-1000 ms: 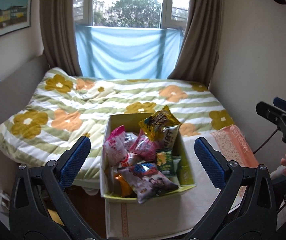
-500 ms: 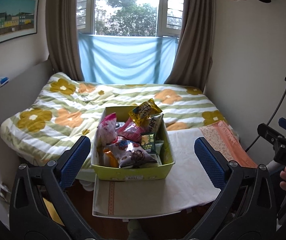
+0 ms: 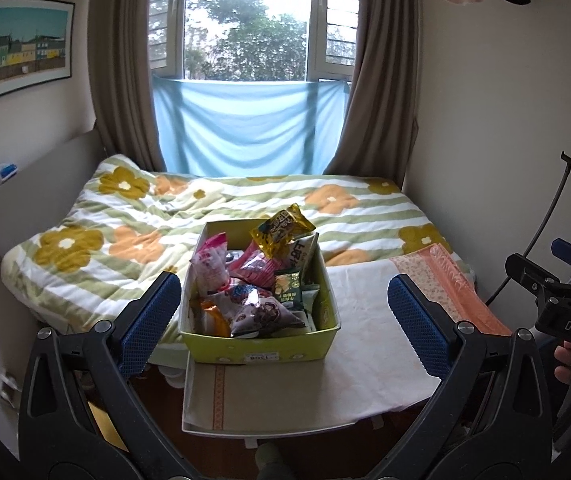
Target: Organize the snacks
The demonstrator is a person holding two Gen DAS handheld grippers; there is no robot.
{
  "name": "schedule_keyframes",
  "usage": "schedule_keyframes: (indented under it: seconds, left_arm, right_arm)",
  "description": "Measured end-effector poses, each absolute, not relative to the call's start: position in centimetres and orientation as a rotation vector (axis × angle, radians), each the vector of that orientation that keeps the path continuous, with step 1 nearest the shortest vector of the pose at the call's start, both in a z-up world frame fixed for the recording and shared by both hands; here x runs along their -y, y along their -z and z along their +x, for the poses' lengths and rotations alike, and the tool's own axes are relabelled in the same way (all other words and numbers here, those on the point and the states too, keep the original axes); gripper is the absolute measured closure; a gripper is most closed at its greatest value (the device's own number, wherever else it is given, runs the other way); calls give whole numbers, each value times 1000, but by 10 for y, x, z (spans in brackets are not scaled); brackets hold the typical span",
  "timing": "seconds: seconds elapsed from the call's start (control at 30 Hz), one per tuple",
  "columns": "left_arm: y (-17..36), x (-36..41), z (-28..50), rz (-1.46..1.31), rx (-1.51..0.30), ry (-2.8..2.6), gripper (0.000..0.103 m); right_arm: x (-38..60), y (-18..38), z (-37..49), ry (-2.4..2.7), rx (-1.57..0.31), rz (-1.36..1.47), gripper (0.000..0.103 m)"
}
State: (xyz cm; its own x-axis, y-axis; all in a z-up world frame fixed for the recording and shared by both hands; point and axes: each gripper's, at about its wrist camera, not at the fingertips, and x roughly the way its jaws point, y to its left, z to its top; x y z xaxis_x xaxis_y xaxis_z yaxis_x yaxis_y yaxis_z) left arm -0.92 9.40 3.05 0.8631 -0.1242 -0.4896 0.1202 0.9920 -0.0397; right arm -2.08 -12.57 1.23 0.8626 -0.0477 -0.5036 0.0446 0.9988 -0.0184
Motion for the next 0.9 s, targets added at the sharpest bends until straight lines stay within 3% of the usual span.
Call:
schedule_keyframes:
  seconds: [0.9]
  left_arm:
    - [-34,-94,-1,-6,-525,134,0]
  right_arm:
    - [124,-15,-18,57,-533,15,0]
